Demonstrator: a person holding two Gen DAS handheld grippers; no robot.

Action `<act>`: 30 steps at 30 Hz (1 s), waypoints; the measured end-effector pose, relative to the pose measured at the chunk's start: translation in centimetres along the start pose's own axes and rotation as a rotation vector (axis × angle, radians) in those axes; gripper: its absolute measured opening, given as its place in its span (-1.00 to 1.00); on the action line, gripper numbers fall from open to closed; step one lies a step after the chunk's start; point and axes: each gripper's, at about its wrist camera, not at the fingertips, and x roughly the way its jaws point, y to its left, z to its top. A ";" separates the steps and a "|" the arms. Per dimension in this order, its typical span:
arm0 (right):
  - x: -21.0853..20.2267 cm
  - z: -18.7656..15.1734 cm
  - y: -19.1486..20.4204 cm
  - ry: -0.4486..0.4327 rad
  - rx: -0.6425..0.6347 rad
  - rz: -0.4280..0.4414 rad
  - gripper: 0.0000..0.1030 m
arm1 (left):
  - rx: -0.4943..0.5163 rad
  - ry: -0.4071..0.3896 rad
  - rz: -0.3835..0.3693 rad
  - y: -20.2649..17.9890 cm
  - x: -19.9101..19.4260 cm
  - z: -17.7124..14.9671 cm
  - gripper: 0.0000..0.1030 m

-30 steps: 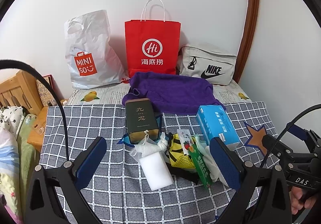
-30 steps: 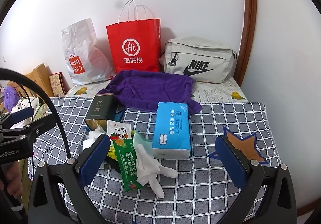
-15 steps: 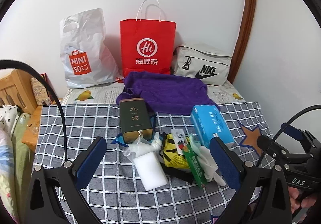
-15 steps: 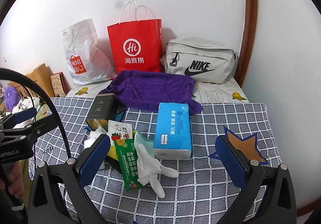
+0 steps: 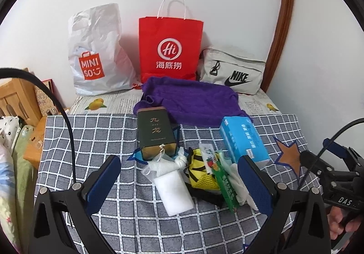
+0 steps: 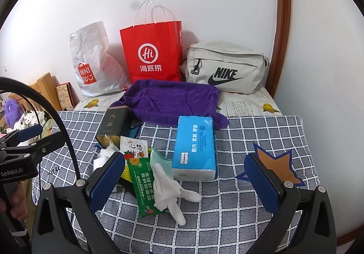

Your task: Organize soft objects

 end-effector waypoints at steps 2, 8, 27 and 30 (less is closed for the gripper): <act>0.4 -0.1 -0.2 0.004 0.001 0.002 1.00 | -0.011 0.008 0.009 0.4 0.5 -0.2 1.00; 2.2 -0.7 -0.5 0.035 -0.002 0.006 1.00 | -0.023 0.070 0.005 1.2 3.9 -1.5 1.00; 8.3 -3.0 -0.3 0.169 -0.055 0.078 1.00 | -0.094 0.299 -0.093 3.3 14.7 -7.0 0.06; 9.3 -3.4 0.3 0.195 -0.065 0.115 1.00 | -0.101 0.298 -0.168 3.4 15.0 -7.1 0.06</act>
